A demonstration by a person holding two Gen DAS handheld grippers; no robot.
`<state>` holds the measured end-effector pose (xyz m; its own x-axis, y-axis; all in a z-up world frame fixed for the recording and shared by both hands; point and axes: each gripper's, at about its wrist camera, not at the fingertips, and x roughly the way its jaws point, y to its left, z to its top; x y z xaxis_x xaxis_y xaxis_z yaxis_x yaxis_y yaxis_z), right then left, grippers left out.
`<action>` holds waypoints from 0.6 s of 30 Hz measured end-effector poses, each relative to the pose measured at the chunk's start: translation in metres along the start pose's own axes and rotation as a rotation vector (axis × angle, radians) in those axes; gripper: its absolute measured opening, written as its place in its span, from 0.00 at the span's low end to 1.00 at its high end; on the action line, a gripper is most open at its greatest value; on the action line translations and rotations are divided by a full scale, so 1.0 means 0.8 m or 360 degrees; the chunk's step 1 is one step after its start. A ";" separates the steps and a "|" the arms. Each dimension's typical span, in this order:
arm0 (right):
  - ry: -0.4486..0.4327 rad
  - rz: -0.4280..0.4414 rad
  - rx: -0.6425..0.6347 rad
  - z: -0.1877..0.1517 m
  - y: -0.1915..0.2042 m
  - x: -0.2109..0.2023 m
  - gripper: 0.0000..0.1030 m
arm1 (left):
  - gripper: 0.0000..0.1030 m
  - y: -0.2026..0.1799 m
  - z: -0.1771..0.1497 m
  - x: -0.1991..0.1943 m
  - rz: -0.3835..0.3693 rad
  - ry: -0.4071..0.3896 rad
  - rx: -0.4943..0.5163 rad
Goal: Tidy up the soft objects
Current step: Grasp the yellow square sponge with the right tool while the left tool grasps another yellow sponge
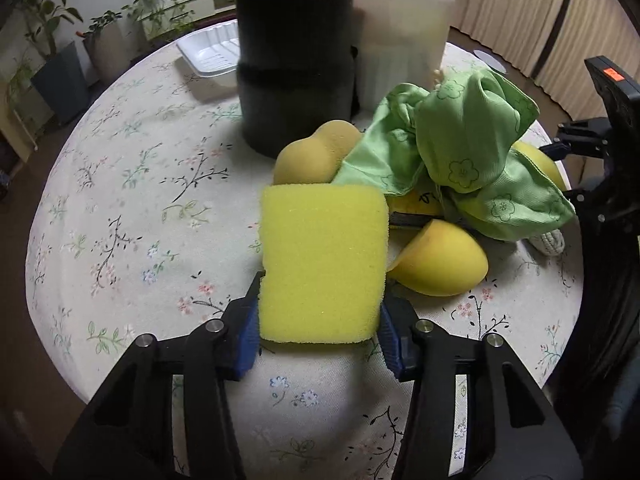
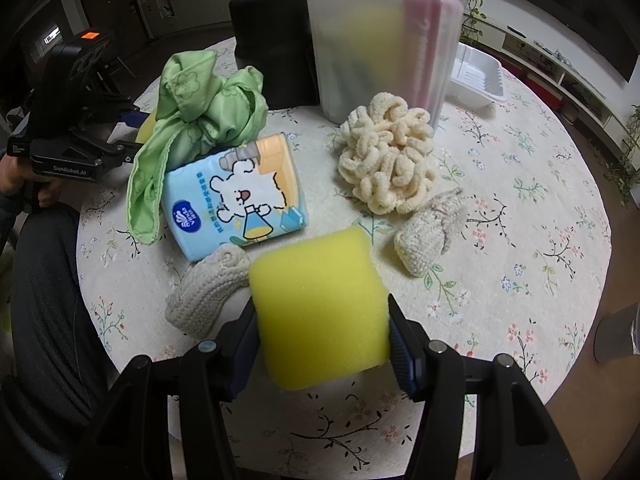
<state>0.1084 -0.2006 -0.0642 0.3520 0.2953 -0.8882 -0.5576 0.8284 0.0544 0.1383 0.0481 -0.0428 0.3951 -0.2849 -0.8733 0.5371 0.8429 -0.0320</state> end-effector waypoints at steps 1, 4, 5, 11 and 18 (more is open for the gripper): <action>-0.0001 -0.0001 0.0002 -0.001 0.000 0.000 0.58 | 0.44 0.000 -0.001 -0.001 0.0012 0.0000 -0.0009; -0.0005 0.0000 0.0016 -0.003 0.001 -0.001 0.58 | 0.44 -0.001 -0.008 -0.014 0.0023 -0.0006 -0.0065; -0.0006 0.0001 0.0020 -0.004 0.000 -0.002 0.58 | 0.44 -0.001 -0.010 -0.017 0.0031 -0.0009 -0.0079; -0.0033 0.0001 0.0070 -0.015 -0.001 -0.014 0.57 | 0.44 -0.008 -0.042 -0.038 0.0098 -0.0010 -0.0241; -0.0109 -0.0009 0.0120 -0.029 0.004 -0.044 0.56 | 0.44 -0.021 -0.061 -0.068 0.0110 -0.0093 -0.0366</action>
<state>0.0765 -0.2191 -0.0435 0.4071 0.3203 -0.8554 -0.4981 0.8628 0.0860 0.0714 0.0718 -0.0189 0.4708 -0.2435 -0.8480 0.3264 0.9410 -0.0890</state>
